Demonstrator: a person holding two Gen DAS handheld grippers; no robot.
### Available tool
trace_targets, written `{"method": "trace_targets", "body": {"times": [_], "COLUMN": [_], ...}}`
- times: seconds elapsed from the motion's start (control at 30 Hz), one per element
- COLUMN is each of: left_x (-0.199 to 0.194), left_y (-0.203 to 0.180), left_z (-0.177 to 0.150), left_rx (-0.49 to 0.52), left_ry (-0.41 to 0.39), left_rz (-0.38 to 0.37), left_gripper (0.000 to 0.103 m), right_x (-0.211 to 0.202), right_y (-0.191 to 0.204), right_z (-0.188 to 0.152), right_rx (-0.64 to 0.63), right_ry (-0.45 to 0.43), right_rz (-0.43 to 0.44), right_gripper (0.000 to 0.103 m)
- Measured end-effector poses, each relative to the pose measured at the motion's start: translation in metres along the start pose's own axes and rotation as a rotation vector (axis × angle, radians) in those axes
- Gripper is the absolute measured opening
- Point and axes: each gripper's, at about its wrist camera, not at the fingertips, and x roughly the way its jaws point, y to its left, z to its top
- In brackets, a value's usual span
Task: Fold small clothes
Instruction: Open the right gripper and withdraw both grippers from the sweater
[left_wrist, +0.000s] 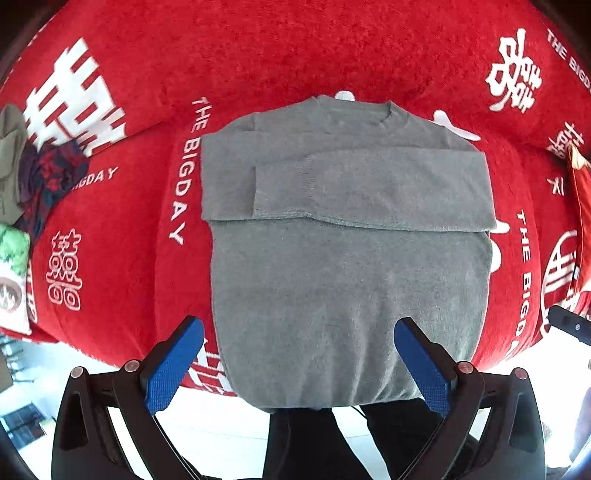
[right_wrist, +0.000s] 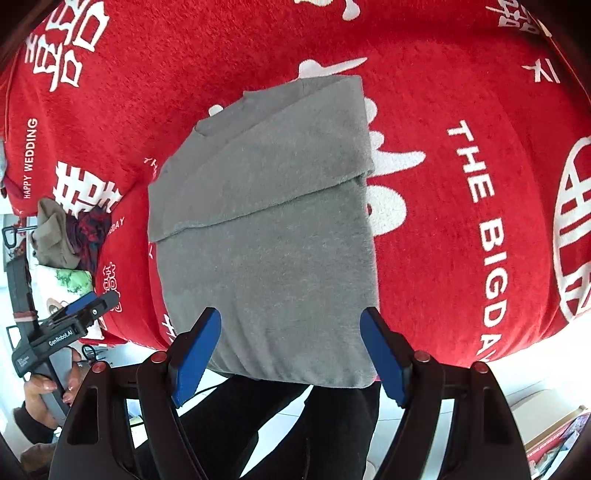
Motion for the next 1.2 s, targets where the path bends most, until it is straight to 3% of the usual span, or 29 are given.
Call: {"method": "trace_targets", "body": {"times": [0.17, 0.47, 1.2], "left_x": [-0.001, -0.001, 0.034], "left_y": [0.002, 0.005, 0.084], "left_z": [-0.011, -0.038, -0.151], "left_rx": [-0.058, -0.053, -0.053], "left_ry": [-0.003, -0.001, -0.014], "left_rz": [0.005, -0.008, -0.038], "left_gripper": [0.103, 0.103, 0.103], "right_x": [-0.010, -0.006, 0.036], "right_y": [-0.003, -0.005, 0.007], "right_z": [0.009, -0.003, -0.111], "right_rx": [-0.047, -0.033, 0.067], "right_ry": [0.004, 0.014, -0.022], "right_rz": [-0.019, -0.007, 0.007], "right_gripper": [0.081, 0.081, 0.081]}}
